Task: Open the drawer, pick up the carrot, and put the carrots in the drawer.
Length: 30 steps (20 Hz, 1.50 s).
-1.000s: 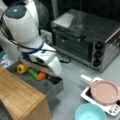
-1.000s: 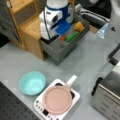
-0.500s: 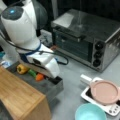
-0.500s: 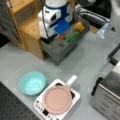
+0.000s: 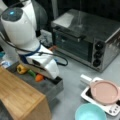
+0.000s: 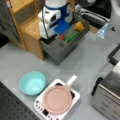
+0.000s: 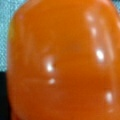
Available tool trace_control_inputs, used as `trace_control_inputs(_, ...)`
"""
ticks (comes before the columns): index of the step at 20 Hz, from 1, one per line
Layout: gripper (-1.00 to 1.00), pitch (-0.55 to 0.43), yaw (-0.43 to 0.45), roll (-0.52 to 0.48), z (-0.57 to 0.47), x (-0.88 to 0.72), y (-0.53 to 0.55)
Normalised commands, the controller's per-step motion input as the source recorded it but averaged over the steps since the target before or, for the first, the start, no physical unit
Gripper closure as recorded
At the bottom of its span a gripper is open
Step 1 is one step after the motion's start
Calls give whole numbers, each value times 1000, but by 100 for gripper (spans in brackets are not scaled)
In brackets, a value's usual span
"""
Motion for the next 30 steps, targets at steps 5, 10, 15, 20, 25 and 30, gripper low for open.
trace_control_inputs(5, -100, -97, -14, 99, -103, -31, -56)
trace_control_inputs(10, -100, -139, -28, 92, -86, -42, -34)
trace_control_inputs(15, -100, -120, -38, 81, -76, -62, 3)
trace_control_inputs(20, -100, -115, -85, 55, -60, -73, 56)
trace_control_inputs(25, -100, -139, -250, 42, -51, -112, 119)
trace_control_inputs(30, -100, -179, -343, 17, -74, -175, 172)
